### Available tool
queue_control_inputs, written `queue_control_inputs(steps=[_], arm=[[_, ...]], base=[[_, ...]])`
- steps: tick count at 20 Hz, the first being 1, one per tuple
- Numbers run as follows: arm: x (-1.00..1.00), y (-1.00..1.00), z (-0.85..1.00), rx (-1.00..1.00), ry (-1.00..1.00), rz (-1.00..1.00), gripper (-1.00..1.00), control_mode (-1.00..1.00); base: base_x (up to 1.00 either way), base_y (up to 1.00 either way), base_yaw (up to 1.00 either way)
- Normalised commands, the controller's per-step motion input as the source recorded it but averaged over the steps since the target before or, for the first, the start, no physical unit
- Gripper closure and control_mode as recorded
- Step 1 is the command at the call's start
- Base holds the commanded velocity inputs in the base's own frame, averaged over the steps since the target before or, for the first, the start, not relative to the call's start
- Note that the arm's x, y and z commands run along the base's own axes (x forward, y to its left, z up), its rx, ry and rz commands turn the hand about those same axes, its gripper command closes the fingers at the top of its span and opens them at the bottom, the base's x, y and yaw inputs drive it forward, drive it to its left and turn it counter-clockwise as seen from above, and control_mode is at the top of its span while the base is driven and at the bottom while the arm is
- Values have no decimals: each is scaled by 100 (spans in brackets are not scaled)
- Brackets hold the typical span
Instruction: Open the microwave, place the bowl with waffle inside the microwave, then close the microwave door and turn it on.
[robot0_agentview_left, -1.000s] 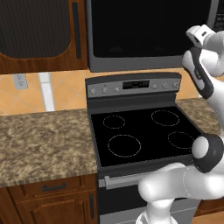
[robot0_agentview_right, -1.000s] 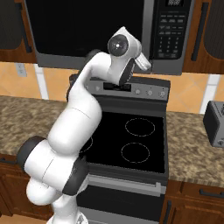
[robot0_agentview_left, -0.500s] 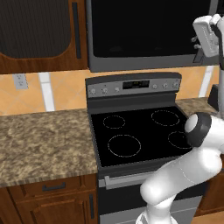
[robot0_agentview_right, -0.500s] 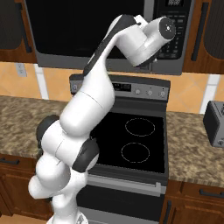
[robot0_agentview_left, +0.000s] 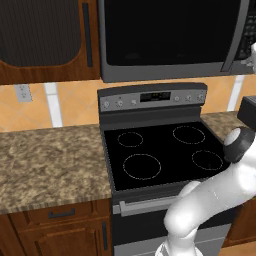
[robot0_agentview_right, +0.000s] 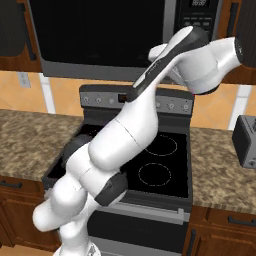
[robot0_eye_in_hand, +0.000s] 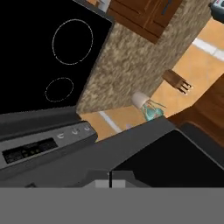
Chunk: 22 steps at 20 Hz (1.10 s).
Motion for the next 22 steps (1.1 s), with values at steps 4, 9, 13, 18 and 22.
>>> queue_control_inputs(steps=[4,9,13,18,22], arm=[[-99,100,-75,-32,-27,-11,100,-100],[-66,68,-18,-16,-22,-33,100,-100],[-66,14,13,1,-4,-48,100,-100],[-47,0,-2,1,-9,-76,100,-100],[-2,-31,0,20,0,-47,100,-100]], base=[[0,0,0],[0,0,0],[0,0,0],[0,0,0],[0,0,0]])
